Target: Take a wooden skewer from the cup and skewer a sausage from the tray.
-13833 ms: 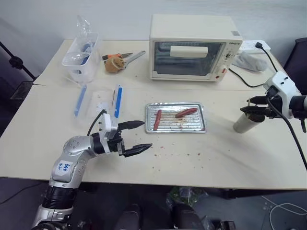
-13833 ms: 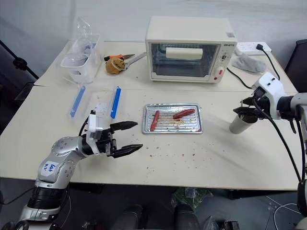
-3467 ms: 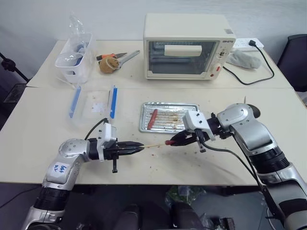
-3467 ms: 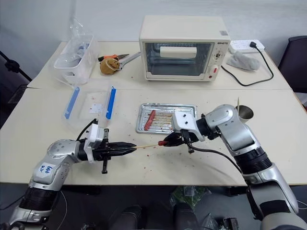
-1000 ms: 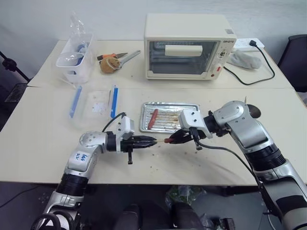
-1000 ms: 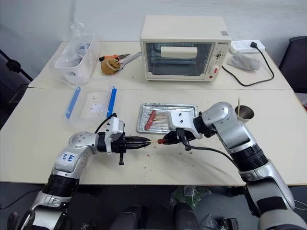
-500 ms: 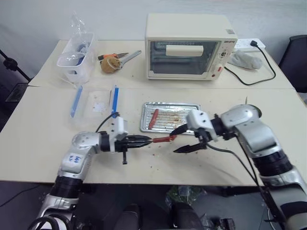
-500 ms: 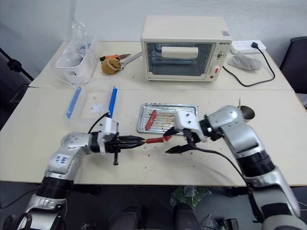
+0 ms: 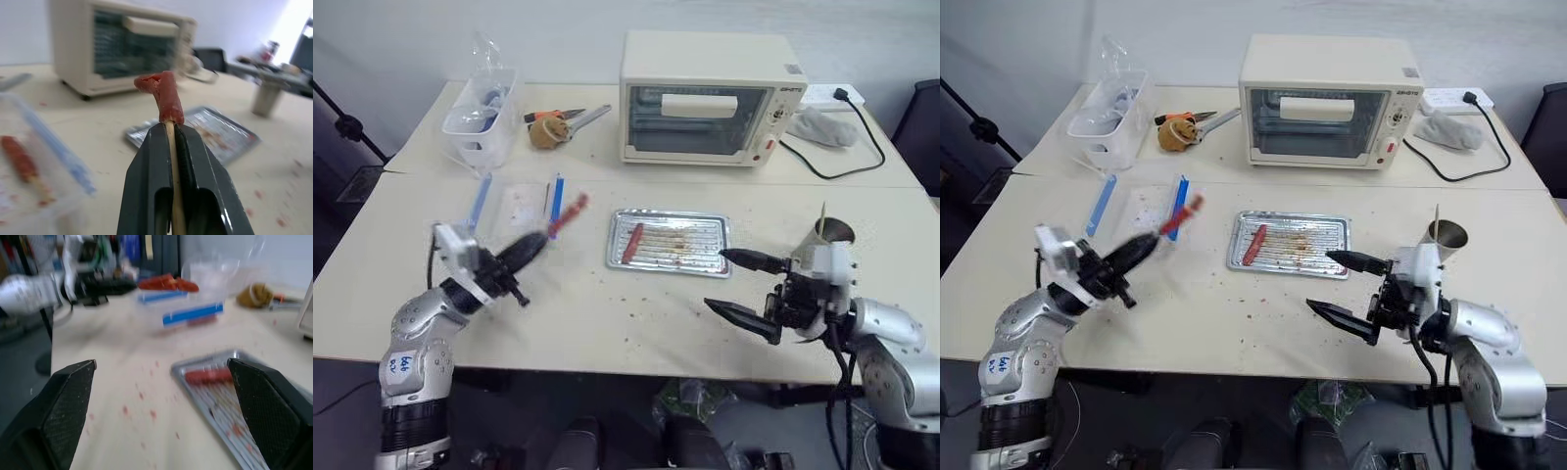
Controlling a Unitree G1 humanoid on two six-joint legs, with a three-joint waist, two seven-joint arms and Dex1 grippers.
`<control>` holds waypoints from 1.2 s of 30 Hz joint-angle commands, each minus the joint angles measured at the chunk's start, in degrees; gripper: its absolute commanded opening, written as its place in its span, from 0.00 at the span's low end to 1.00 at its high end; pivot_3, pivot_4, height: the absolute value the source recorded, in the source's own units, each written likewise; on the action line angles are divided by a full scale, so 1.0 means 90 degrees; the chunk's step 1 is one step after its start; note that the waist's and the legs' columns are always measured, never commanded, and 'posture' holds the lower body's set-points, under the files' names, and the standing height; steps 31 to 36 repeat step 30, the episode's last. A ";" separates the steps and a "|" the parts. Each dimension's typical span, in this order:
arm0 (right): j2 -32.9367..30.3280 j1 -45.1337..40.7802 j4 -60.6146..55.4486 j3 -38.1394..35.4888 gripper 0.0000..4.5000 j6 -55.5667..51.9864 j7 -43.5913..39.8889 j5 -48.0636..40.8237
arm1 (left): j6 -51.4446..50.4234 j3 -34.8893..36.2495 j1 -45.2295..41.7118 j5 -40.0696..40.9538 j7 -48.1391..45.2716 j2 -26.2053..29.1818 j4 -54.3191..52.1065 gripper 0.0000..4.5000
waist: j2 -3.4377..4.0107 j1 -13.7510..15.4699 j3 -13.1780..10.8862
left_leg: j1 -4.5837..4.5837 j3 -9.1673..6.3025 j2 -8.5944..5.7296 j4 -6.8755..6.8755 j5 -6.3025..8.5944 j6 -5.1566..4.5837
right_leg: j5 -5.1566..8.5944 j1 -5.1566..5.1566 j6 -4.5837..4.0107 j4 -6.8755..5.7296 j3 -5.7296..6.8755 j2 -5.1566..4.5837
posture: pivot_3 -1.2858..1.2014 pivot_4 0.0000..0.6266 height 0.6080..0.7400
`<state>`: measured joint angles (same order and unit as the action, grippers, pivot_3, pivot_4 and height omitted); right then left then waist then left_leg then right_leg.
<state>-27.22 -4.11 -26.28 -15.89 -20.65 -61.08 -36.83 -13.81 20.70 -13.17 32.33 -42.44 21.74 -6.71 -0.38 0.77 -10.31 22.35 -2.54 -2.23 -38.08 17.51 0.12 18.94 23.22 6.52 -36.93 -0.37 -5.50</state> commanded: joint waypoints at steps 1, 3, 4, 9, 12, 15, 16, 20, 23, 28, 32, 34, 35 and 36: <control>0.0457 0.0189 -0.0651 0.0061 0.99 0.0680 0.0593 0.0014 | 0.0071 0.0242 -0.0378 -0.0121 0.1142 -0.0241 -0.0010 0.00 | 0.0000 0.0012 0.0000 | -0.0003 0.0001 0.0000 0.0001 0.0000 0.0000 | 0.0000 0.0000 0.0000 -0.0003 0.0002 0.0002 | 0.52 0.24 1.00; 0.0653 0.0104 -0.0686 0.0172 0.99 0.0998 0.0829 0.0193 | 0.0094 0.0298 -0.0665 -0.0306 0.1693 -0.0335 0.0319 0.00 | -0.0001 0.0015 0.0001 | -0.0006 0.0007 -0.0004 0.0001 0.0000 0.0000 | 0.0000 0.0000 0.0000 -0.0007 0.0006 0.0005 | 0.52 0.24 1.00; 0.0707 0.0038 -0.0679 0.0212 0.99 0.1086 0.0942 0.0225 | 0.0093 0.0341 -0.0841 -0.0362 0.1964 -0.0374 0.0506 0.00 | -0.0003 0.0018 0.0002 | -0.0007 0.0010 -0.0005 0.0001 0.0000 0.0000 | 0.0000 0.0000 0.0001 -0.0007 0.0009 0.0007 | 0.52 0.24 1.00; 0.0559 -0.0112 -0.0557 0.0307 0.99 0.1487 0.0940 0.0326 | 0.0043 0.0118 -0.1606 -0.0857 0.2757 -0.0323 0.1430 0.00 | -0.0005 0.0051 0.0003 | -0.0009 0.0012 -0.0007 0.0002 -0.0001 0.0000 | 0.0000 0.0004 0.0001 -0.0012 0.0027 0.0013 | 0.52 0.24 1.00; 0.0416 -0.0054 -0.0516 0.0310 0.99 0.1567 0.0906 0.0295 | 0.0132 0.0052 -0.1886 -0.1078 0.3003 -0.0285 0.1796 0.00 | -0.0005 0.0054 0.0003 | -0.0009 0.0014 -0.0011 0.0004 0.0000 -0.0001 | 0.0000 0.0005 0.0001 -0.0011 0.0029 0.0017 | 0.52 0.24 1.00; 0.0285 0.0082 -0.0514 0.0277 1.00 0.1604 0.0915 0.0273 | 0.0005 0.0051 -0.1966 -0.0978 0.3021 -0.0303 0.1790 0.17 | -0.0007 0.0057 0.0002 | -0.0006 0.0014 -0.0010 0.0004 0.0000 -0.0002 | 0.0000 0.0008 0.0001 -0.0010 0.0029 0.0012 | 0.52 0.24 1.00; 0.0257 0.0112 -0.0516 0.0278 1.00 0.1620 0.0935 0.0258 | -0.0013 0.0036 -0.1955 -0.0960 0.2996 -0.0295 0.1764 0.23 | -0.0007 0.0056 0.0003 | -0.0006 0.0014 -0.0010 0.0005 0.0000 -0.0002 | 0.0000 0.0008 0.0001 -0.0009 0.0028 0.0011 | 0.52 0.24 1.00; -0.0033 0.0371 -0.0522 0.0200 1.00 0.1564 0.0836 0.0233 | -0.0098 -0.0096 -0.1326 -0.0652 0.1778 0.0321 0.1001 0.50 | -0.0007 -0.0004 0.0003 | -0.0007 0.0021 -0.0005 0.0010 0.0000 -0.0001 | 0.0000 0.0009 0.0001 -0.0009 0.0024 0.0010 | 0.52 0.24 1.00; -0.0320 0.0520 -0.0448 0.0205 1.00 0.1522 0.0657 0.0198 | -0.0174 -0.0169 -0.0757 -0.0462 0.0690 0.1077 0.0532 0.57 | -0.0007 -0.0087 0.0003 | -0.0007 0.0018 0.0002 0.0018 0.0000 0.0001 | 0.0000 0.0011 0.0000 -0.0004 0.0013 0.0010 | 0.52 0.24 1.00; -0.0753 0.0701 -0.0161 0.0253 1.00 0.1427 0.0337 0.0183 | 0.0653 -0.0768 0.0220 -0.1082 -0.1105 0.2361 0.0312 0.57 | -0.0005 -0.0094 0.0003 | -0.0012 0.0014 0.0002 0.0022 0.0000 0.0000 | 0.0002 0.0003 -0.0003 0.0006 -0.0009 0.0002 | 0.52 0.24 1.00; -0.0829 0.0791 0.0079 0.0327 1.00 0.1546 0.0149 0.0277 | 0.1095 -0.1001 0.0531 -0.1301 -0.1462 0.2524 0.0342 0.57 | -0.0005 -0.0093 0.0003 | -0.0018 0.0013 0.0002 0.0025 0.0001 -0.0001 | 0.0003 -0.0009 -0.0005 0.0017 -0.0012 0.0000 | 0.52 0.24 1.00; -0.0829 0.0791 0.0079 0.0327 1.00 0.1546 0.0149 0.0277 | 0.1095 -0.1001 0.0531 -0.1301 -0.1462 0.2524 0.0342 0.57 | -0.0005 -0.0093 0.0003 | -0.0018 0.0013 0.0002 0.0025 0.0001 -0.0001 | 0.0003 -0.0009 -0.0005 0.0017 -0.0012 0.0000 | 0.52 0.24 1.00; -0.0829 0.0791 0.0079 0.0327 1.00 0.1546 0.0149 0.0277 | 0.1095 -0.1001 0.0531 -0.1301 -0.1462 0.2524 0.0342 0.57 | -0.0005 -0.0093 0.0003 | -0.0018 0.0013 0.0002 0.0025 0.0001 -0.0001 | 0.0003 -0.0009 -0.0005 0.0017 -0.0012 0.0000 | 0.52 0.24 1.00; -0.0829 0.0791 0.0079 0.0327 1.00 0.1546 0.0149 0.0277 | 0.1095 -0.1001 0.0531 -0.1301 -0.1462 0.2524 0.0342 0.57 | -0.0005 -0.0093 0.0003 | -0.0018 0.0013 0.0002 0.0025 0.0001 -0.0001 | 0.0003 -0.0009 -0.0005 0.0017 -0.0012 0.0000 | 0.52 0.24 1.00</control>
